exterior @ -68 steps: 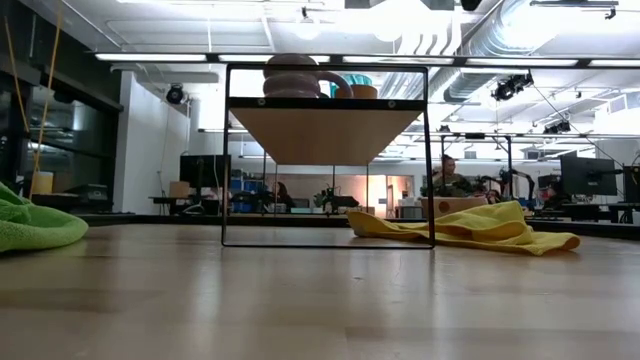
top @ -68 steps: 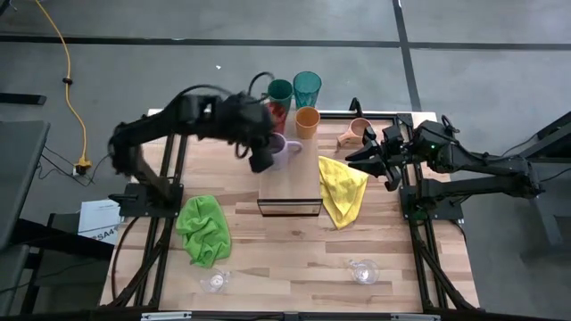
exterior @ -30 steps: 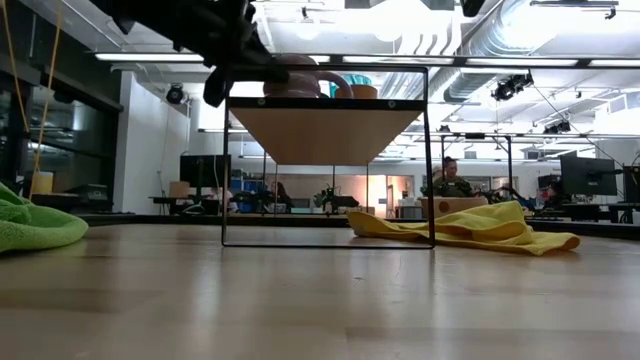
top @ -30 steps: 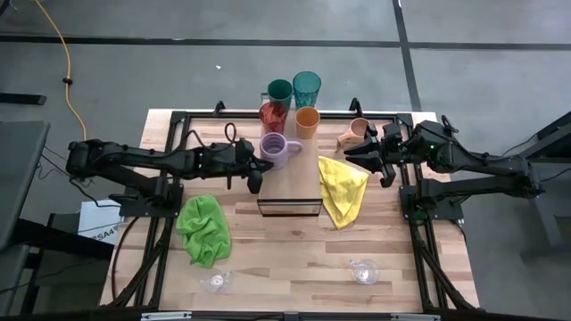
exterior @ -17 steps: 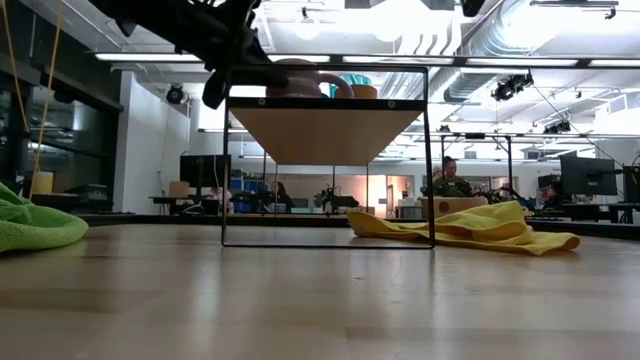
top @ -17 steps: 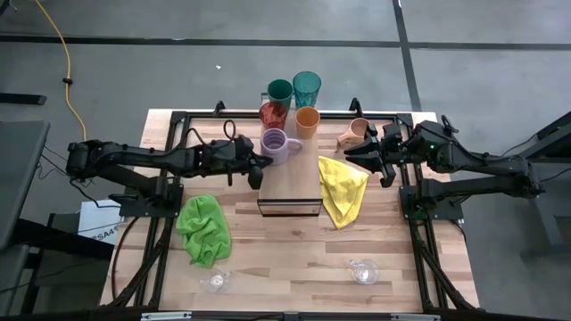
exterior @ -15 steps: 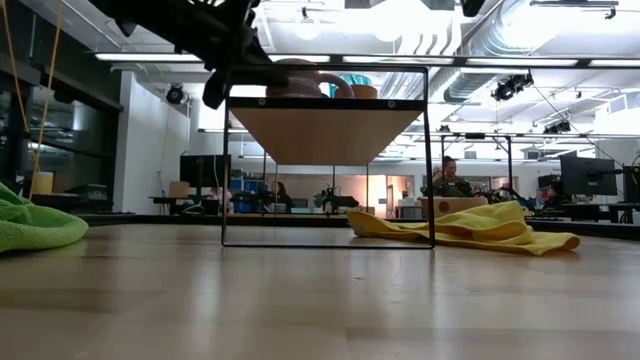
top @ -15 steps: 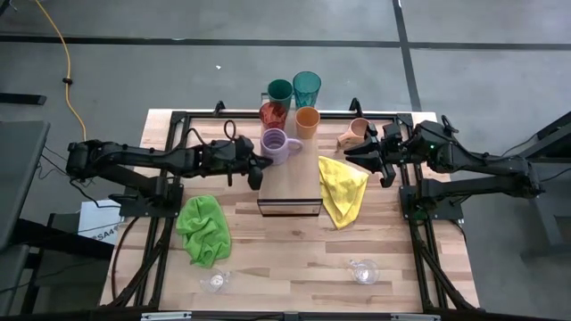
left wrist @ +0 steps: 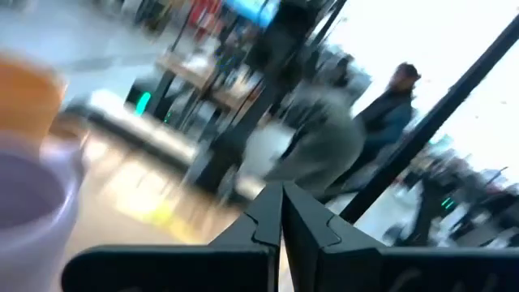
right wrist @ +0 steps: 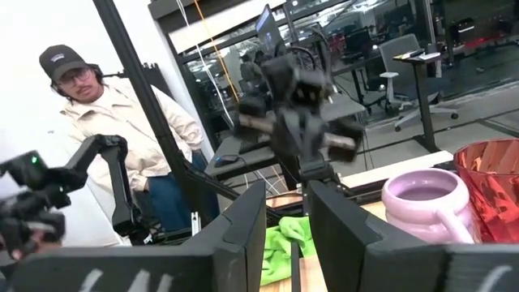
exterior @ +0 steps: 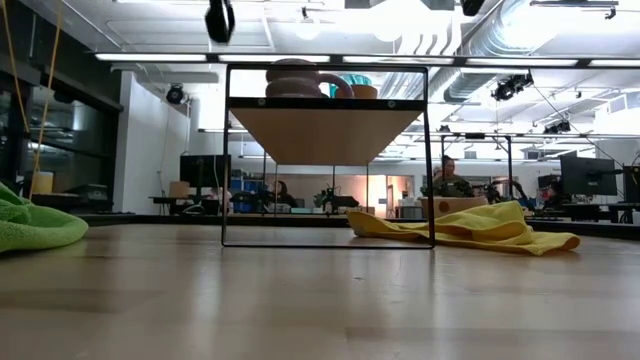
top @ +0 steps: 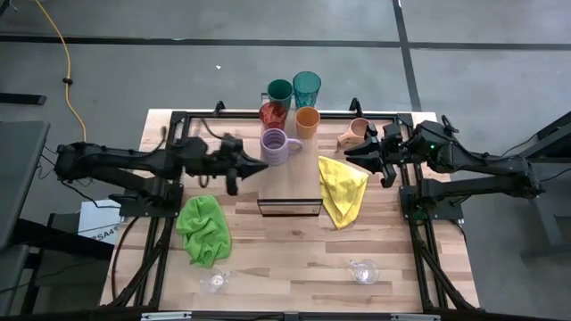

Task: Stack small to large cups/mugs on shelf
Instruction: Put the right transparent cup on the shelf

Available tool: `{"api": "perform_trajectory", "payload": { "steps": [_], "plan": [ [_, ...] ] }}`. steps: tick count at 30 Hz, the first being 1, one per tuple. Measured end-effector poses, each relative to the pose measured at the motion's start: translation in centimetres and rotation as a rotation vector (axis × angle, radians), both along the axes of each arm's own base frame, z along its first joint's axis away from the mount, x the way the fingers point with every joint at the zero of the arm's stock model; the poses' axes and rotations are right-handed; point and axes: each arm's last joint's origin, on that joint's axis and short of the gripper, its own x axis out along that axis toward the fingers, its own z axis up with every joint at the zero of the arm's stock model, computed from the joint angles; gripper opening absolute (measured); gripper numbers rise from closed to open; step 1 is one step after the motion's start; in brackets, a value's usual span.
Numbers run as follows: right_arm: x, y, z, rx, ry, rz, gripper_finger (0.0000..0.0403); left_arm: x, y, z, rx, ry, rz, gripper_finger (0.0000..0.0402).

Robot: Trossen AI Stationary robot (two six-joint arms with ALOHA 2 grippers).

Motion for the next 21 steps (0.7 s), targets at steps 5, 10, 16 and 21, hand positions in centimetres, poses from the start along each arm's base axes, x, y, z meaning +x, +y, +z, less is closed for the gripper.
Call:
{"api": "perform_trajectory", "payload": {
  "steps": [5,10,16,21],
  "plan": [
    [0.0,0.0,0.0,-0.011,-0.001,-0.001,0.0085,-2.1,-0.5,2.9,0.065,-0.194,0.006,0.0],
    [0.0,0.0,0.0,-0.081,-0.008,-0.007,0.0085,-3.4,-0.6,3.9,0.129,-0.236,0.017,0.0],
    [0.0,0.0,0.0,-0.118,-0.012,-0.011,0.0085,-4.0,-0.7,4.2,0.204,-0.24,0.025,0.0002],
    [0.0,0.0,0.0,-0.116,-0.012,-0.011,0.0085,-3.9,-0.6,3.9,0.289,-0.191,0.034,0.0027]
  ]
}}
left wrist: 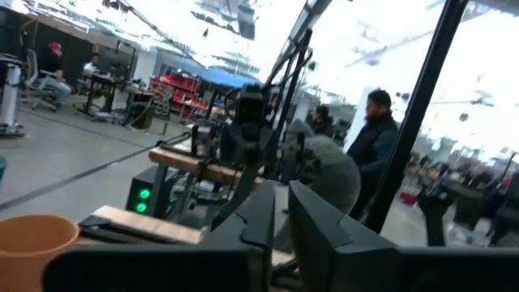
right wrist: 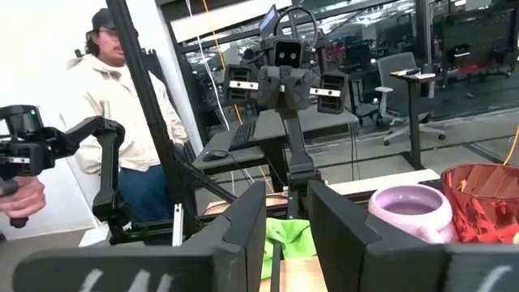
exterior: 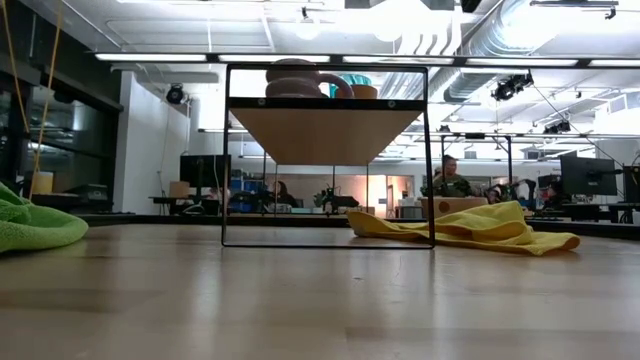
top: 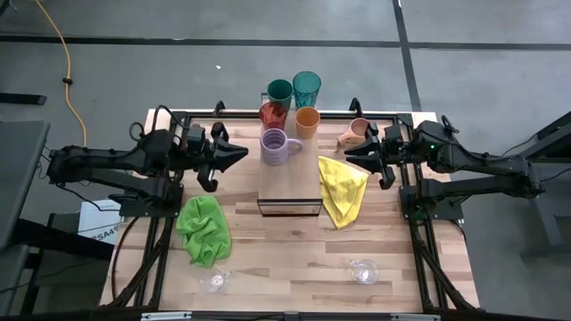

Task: Stack small to large cups/mugs on shelf
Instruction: Put the right transparent cup on the shelf

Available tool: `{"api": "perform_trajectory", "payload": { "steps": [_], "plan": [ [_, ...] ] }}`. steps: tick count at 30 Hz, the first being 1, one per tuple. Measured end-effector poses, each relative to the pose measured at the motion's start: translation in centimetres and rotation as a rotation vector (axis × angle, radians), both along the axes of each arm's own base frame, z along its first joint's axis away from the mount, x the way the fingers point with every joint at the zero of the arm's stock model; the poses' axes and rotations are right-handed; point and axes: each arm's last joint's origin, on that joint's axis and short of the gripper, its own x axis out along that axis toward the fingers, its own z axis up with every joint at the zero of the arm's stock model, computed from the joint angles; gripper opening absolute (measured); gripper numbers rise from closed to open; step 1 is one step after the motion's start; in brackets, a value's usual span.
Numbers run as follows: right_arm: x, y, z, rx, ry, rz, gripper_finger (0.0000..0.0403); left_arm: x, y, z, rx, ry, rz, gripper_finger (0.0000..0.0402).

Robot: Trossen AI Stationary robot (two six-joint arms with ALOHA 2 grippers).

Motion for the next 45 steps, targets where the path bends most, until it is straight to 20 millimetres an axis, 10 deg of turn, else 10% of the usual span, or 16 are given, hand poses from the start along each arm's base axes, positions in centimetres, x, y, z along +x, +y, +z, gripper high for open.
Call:
{"api": "perform_trajectory", "payload": {
  "steps": [14,25,37,45],
  "plan": [
    [0.0,-0.2,0.0,0.035,0.001,-0.074,0.0085,-0.2,0.0,-0.1,0.025,0.026,0.027,0.0217],
    [0.0,-0.1,-0.2,0.119,0.031,-0.038,0.0109,-0.5,0.0,0.0,0.025,0.026,0.028,0.0229],
    [0.6,4.1,0.2,0.303,0.883,0.095,0.02,-0.5,0.1,-0.1,0.015,0.032,0.067,0.0214],
    [3.9,9.9,-3.3,0.328,1.262,0.158,0.0202,-0.5,0.1,-0.1,0.013,0.031,0.077,0.0214]
  ]
}}
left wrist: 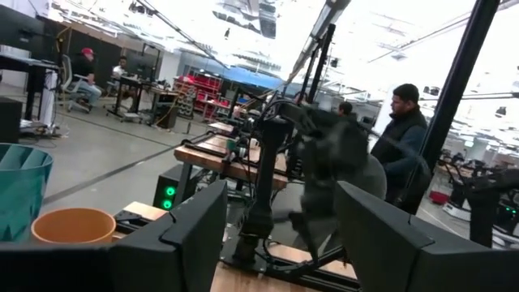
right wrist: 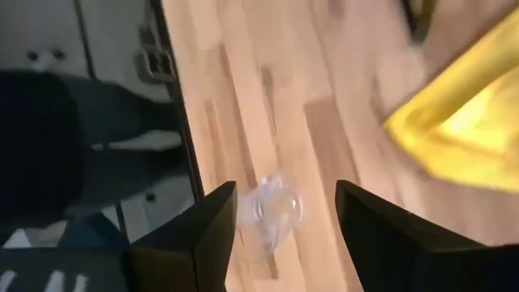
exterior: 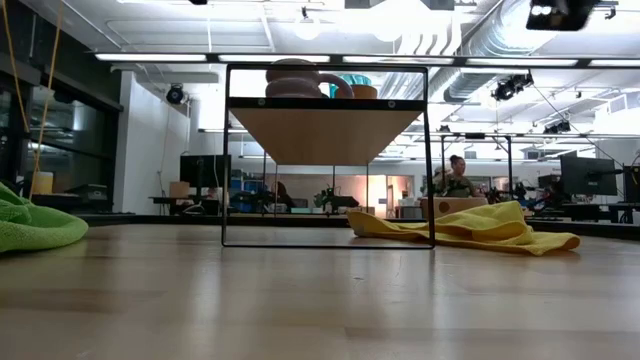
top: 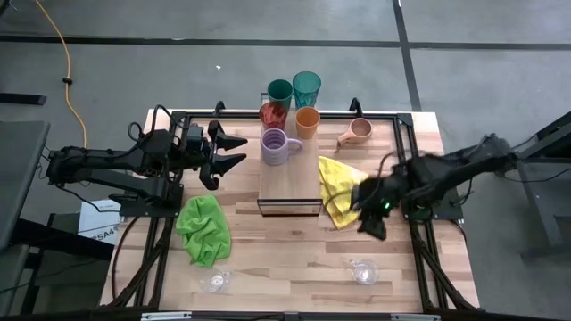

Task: Stack small to large cups/mugs on shelf
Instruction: Put the right transparent cup on the shelf

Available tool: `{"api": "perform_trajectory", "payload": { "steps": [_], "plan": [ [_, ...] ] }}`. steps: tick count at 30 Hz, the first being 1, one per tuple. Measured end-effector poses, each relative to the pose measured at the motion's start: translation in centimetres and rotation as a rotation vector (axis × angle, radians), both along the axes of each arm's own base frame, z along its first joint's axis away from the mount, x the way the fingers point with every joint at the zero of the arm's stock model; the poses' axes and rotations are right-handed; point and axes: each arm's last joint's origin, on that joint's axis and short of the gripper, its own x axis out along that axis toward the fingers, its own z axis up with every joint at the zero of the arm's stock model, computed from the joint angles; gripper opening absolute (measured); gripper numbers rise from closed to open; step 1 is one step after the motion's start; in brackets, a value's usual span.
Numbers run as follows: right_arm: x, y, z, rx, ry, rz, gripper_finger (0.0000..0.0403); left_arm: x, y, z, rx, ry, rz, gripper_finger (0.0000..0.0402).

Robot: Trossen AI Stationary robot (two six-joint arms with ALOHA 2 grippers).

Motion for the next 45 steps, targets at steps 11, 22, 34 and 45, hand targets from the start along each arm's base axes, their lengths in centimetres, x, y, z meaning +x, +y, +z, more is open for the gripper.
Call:
{"api": "perform_trajectory", "payload": {
  "steps": [11,22,34,45],
  "plan": [
    [3.6,4.2,-4.7,0.043,0.25,-0.164,0.0202,0.0,0.0,0.0,0.0,0.0,0.0,0.0214],
    [5.6,7.4,-8.8,0.071,0.428,-0.346,0.0202,0.0,0.0,0.0,-0.003,-0.001,0.015,0.0214],
    [6.2,8.7,-12.0,0.013,0.539,-0.346,0.0202,0.0,0.1,0.0,-0.002,-0.001,0.027,0.0213],
    [5.7,9.2,-12.5,-0.041,0.562,-0.338,0.0189,0.0,0.1,0.0,-0.003,-0.001,0.036,0.0213]
  ]
}}
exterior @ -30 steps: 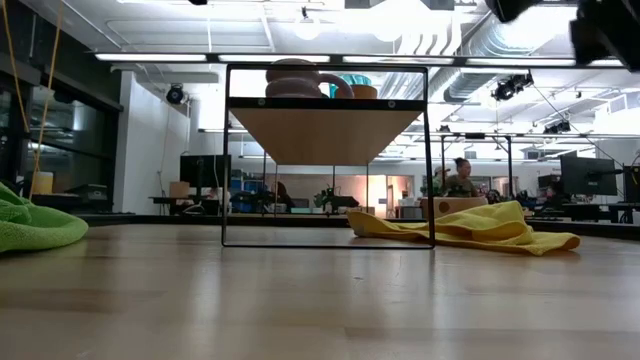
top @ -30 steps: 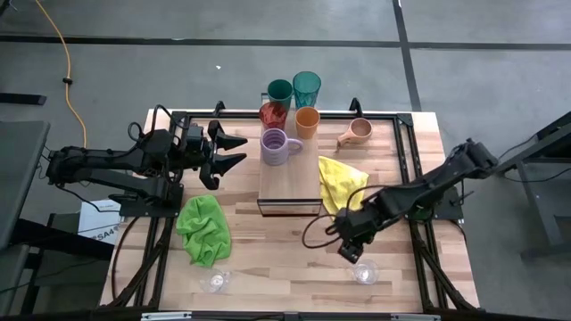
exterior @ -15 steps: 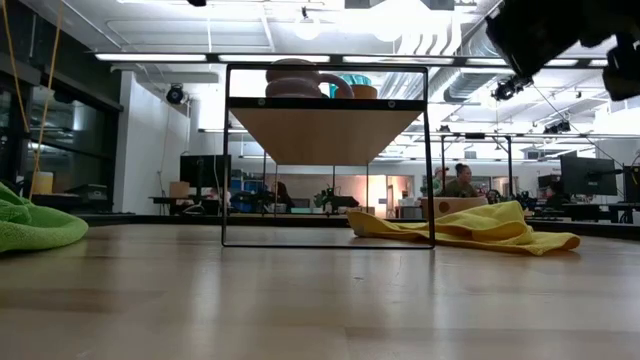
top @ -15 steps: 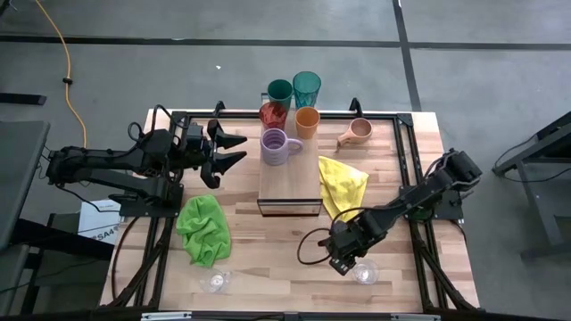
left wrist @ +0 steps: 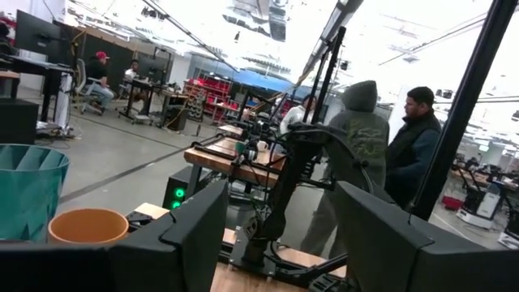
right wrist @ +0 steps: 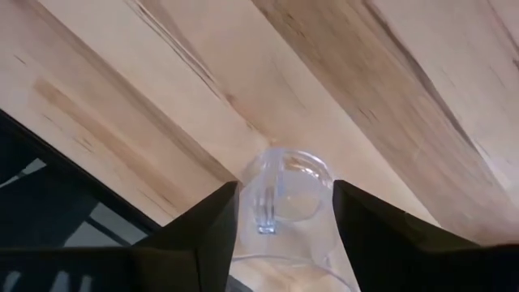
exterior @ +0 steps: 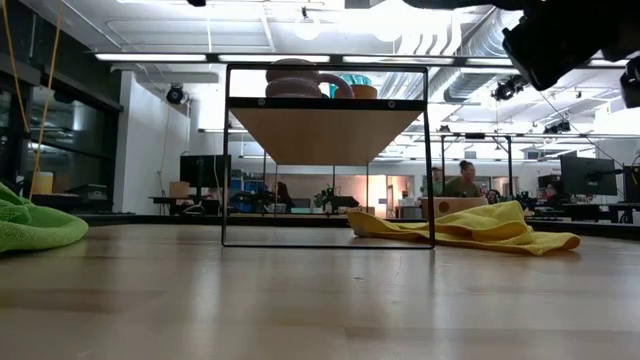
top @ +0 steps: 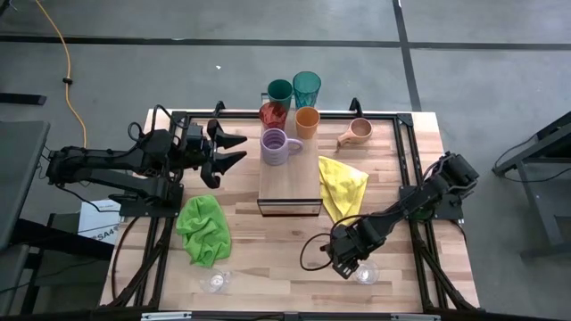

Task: Stack small to large cups/mugs on shelf
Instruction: Put the right transparent cup on the shelf

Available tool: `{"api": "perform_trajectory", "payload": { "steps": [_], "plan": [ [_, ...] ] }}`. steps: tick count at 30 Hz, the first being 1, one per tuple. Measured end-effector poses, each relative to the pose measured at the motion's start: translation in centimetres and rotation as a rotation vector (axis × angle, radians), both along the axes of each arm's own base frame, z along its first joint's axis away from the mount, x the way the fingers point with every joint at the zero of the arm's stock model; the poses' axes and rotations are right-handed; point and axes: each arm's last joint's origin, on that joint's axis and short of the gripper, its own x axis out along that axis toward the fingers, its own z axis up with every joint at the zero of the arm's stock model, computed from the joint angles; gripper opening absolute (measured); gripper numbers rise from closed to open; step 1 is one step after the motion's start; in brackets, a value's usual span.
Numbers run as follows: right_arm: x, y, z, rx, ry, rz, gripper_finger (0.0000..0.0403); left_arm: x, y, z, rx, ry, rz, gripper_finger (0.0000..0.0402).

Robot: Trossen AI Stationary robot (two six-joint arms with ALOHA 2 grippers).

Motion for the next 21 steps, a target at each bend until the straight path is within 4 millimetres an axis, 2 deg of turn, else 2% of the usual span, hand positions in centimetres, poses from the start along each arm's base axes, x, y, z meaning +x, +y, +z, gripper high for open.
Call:
{"api": "perform_trajectory", "payload": {
  "steps": [8,21],
  "plan": [
    [-0.17,0.29,0.0,-0.001,-0.007,0.028,0.015,0.0,0.02,0.0,-0.001,0.0,0.005,0.0214],
    [-0.35,0.33,-0.43,0.018,0.002,0.034,0.0145,-0.02,0.07,0.0,-0.005,-0.001,0.024,0.0213]
  ]
}}
